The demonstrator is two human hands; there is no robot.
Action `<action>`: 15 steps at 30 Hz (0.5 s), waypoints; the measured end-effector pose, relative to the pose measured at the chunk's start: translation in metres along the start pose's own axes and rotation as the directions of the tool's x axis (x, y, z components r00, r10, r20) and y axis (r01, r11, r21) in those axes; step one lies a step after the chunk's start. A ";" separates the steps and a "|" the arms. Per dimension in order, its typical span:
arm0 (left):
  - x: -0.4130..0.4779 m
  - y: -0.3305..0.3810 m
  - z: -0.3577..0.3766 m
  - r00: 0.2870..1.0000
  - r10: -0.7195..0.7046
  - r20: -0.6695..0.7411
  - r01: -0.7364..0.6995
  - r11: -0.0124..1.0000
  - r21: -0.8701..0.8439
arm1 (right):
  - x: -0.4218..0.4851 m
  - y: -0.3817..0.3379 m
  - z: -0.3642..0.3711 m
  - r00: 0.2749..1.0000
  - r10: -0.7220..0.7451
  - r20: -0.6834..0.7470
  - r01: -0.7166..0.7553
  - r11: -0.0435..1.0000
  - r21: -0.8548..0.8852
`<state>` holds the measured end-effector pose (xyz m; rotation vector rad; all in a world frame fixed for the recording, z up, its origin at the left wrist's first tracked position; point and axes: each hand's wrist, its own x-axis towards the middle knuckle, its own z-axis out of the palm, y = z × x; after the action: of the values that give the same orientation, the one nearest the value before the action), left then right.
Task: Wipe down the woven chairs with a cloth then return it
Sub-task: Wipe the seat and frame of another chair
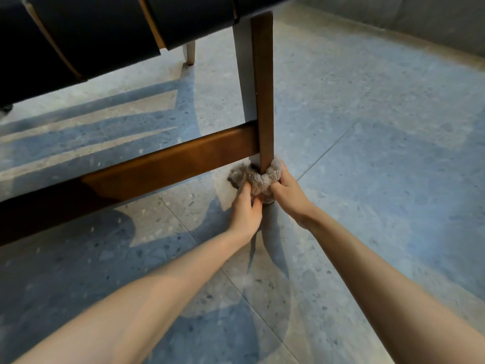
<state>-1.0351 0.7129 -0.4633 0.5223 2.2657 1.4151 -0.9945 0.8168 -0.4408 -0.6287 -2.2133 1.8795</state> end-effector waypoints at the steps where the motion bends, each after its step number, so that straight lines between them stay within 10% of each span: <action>1: -0.001 -0.004 0.000 0.999 -0.012 0.035 0.011 1.000 0.022 | -0.003 0.005 0.001 0.999 0.037 0.009 -0.038 0.999 0.019; 15: -0.024 0.024 -0.033 0.999 0.016 0.050 -0.023 0.989 0.147 | -0.054 -0.012 -0.005 0.973 -0.097 -0.209 0.072 0.989 -0.126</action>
<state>-1.0305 0.6858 -0.4249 0.6202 2.3445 1.2359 -0.9467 0.7973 -0.4206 -0.7083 -2.1845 1.5691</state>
